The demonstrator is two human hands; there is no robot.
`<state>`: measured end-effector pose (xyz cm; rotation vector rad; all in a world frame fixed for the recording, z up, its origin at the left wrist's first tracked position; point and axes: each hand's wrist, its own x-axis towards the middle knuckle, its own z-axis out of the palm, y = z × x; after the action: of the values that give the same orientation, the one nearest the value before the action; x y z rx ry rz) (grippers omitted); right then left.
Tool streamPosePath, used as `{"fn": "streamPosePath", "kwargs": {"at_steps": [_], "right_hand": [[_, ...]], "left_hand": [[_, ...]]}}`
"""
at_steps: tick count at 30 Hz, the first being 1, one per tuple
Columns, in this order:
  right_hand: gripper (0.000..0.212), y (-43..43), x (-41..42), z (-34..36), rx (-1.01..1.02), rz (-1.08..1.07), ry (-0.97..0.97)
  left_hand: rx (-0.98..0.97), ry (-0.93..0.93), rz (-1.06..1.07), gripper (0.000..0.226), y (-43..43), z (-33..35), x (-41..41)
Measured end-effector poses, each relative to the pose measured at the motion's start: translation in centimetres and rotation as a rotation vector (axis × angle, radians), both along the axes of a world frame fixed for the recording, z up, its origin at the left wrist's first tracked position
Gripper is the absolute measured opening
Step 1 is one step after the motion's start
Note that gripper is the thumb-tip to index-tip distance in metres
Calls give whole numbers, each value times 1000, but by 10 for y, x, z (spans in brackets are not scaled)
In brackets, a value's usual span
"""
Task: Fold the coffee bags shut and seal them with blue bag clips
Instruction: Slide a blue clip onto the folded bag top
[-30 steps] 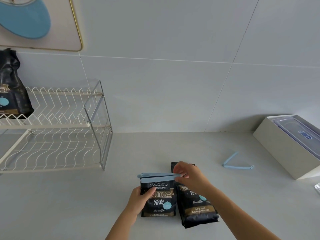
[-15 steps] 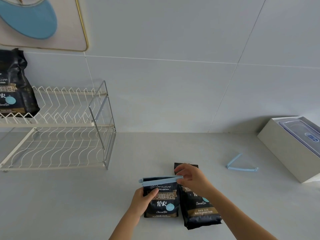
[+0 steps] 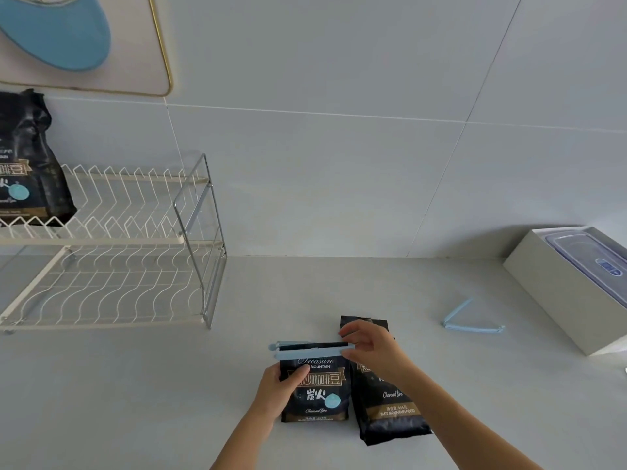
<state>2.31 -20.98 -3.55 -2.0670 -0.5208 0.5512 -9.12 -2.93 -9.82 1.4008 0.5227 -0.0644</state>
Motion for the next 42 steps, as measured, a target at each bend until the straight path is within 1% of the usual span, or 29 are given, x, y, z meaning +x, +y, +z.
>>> {"fn": "streamPosePath", "kwargs": {"at_steps": [3,5,11,14,15,17,19,22,25,29,30,33,36,38,42], "right_hand": [[24,5,-1,0,-24,28,-14],[24,9,0,2,-84,76,-68],[42,29,1,14,-373,282,-314],[53,45,-1,17,-479,388,-416],[53,50,-3,18,-513,433,-443],[46,62,-7,20,-552,502,-490],[40,70,-11,22,-557,535,-482],[42,78,-16,21,-540,558,-433],[40,83,-24,17,-542,570,-416],[38,86,-27,14,-523,489,-404],[38,87,-27,14,-514,470,-401],[41,90,-30,12,-491,414,-405],[37,95,-34,9,-472,387,-423],[35,99,-37,8,-457,376,-425],[23,106,-41,7,-410,361,-440]], "left_hand": [[8,-4,12,24,0,-2,-1],[1,-20,21,21,0,-2,-3],[5,-43,37,13,-1,-2,-5],[24,-49,33,13,-2,-3,-3],[43,-58,27,15,-2,-3,-3],[81,-80,19,19,-2,-4,-3],[113,-110,9,20,-1,-3,-2],[158,-117,-11,16,-1,-1,-3],[206,-108,-15,15,-1,0,-3],[239,-88,19,31,-2,2,-4],[244,-81,19,30,-1,1,-3],[233,-90,20,15,-2,-1,-2],[216,-68,15,12,-2,-1,-3],[217,-53,18,15,-3,0,-3],[235,-24,15,23,-3,3,-3]]}}
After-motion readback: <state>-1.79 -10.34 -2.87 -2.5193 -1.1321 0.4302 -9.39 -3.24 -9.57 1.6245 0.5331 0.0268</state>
